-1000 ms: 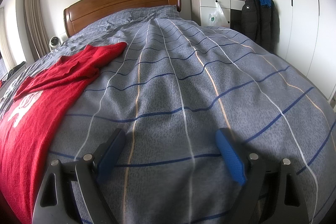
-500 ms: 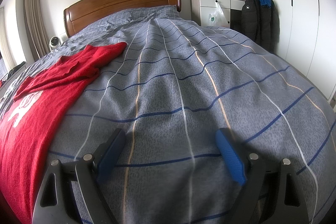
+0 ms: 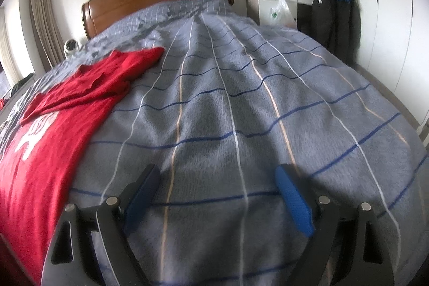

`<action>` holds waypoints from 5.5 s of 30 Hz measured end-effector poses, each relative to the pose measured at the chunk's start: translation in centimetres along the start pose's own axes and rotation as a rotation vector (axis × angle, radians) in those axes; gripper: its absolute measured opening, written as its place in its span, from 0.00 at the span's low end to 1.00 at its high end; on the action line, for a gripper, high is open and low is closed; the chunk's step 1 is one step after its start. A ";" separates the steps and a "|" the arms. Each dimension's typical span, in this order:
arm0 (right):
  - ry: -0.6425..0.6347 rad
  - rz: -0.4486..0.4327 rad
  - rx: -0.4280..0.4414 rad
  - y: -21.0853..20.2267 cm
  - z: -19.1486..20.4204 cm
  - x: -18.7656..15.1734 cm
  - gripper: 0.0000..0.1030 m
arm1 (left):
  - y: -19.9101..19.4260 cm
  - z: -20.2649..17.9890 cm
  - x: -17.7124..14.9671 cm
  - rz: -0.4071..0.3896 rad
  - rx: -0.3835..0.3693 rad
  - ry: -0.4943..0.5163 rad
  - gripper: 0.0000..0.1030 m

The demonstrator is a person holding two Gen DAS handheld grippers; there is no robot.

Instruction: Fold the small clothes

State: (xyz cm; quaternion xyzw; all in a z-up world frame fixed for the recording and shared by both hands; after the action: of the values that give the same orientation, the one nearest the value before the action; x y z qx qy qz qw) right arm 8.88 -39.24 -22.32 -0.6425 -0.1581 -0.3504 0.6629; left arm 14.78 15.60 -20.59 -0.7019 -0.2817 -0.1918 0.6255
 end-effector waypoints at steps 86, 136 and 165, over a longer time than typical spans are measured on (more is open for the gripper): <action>-0.069 0.039 0.301 0.9 9.4 8.2 0.75 | 3.7 -12.4 15.0 0.028 -0.219 0.090 0.90; -0.302 0.375 0.243 15.9 31.7 17.0 0.45 | 2.9 -6.6 1.8 -0.082 -0.044 0.029 0.98; 0.158 0.232 0.234 13.5 12.8 18.4 0.67 | 3.7 -7.2 1.3 -0.086 0.013 0.084 0.99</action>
State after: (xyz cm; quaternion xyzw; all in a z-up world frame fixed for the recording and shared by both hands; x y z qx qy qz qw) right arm 34.00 -32.70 -18.60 -0.5453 -0.0700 -0.3004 0.7794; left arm 18.71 8.49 -21.58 -0.6765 -0.2865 -0.2461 0.6323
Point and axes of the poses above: each gripper's, at about its wrist camera, not at the fingertips, and y roughly the way its jaws point, z to its left, x to its top, the point moved 3 cm from there along y, roughly the way its jaws point
